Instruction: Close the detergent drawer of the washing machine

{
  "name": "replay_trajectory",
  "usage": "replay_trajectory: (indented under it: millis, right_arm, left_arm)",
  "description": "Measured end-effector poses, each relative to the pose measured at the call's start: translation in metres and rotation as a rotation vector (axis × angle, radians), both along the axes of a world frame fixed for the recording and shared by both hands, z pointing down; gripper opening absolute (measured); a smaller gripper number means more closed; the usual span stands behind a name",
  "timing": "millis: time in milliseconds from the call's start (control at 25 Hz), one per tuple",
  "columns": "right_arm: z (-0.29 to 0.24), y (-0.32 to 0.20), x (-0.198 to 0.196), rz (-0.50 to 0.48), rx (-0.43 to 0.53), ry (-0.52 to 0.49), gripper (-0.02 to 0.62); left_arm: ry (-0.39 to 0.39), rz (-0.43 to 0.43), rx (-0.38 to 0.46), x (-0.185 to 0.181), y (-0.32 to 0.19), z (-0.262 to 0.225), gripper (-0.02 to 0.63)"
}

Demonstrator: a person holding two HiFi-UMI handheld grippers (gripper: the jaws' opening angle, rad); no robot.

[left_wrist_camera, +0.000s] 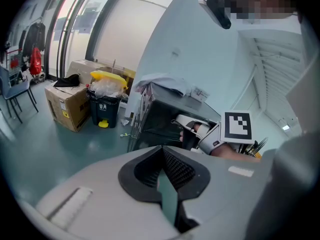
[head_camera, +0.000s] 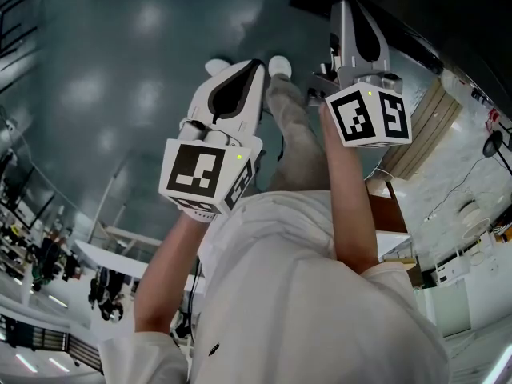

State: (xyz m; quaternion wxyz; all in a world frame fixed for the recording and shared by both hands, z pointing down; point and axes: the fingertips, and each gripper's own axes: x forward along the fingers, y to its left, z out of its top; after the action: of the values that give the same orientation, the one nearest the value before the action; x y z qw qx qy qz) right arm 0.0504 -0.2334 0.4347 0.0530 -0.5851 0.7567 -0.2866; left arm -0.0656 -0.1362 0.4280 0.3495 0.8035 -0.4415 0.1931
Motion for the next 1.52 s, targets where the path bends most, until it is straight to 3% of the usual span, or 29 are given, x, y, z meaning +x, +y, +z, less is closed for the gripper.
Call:
replay_trajectory:
  millis: [600,760,1160,1520]
  right_arm:
    - [-0.005,0.009,-0.007,-0.082,-0.065,0.042,0.002]
    - [-0.01,0.025,-0.016,-0.133,-0.079,0.119,0.002]
    - [-0.053,0.065,-0.034,-0.294,-0.048,0.153,-0.008]
    - [-0.1,0.091,-0.03,-0.368,0.012,0.19,-0.008]
  left_arm:
    - [-0.006,-0.015,0.063,-0.012,0.01,-0.034,0.017]
    - [-0.017,-0.025,0.082,-0.019,0.017,-0.049,0.016]
    - [-0.015,-0.078,0.127,-0.021,0.045,-0.092,0.017]
    - [0.028,-0.149,0.186,-0.021,0.06,-0.132,0.017]
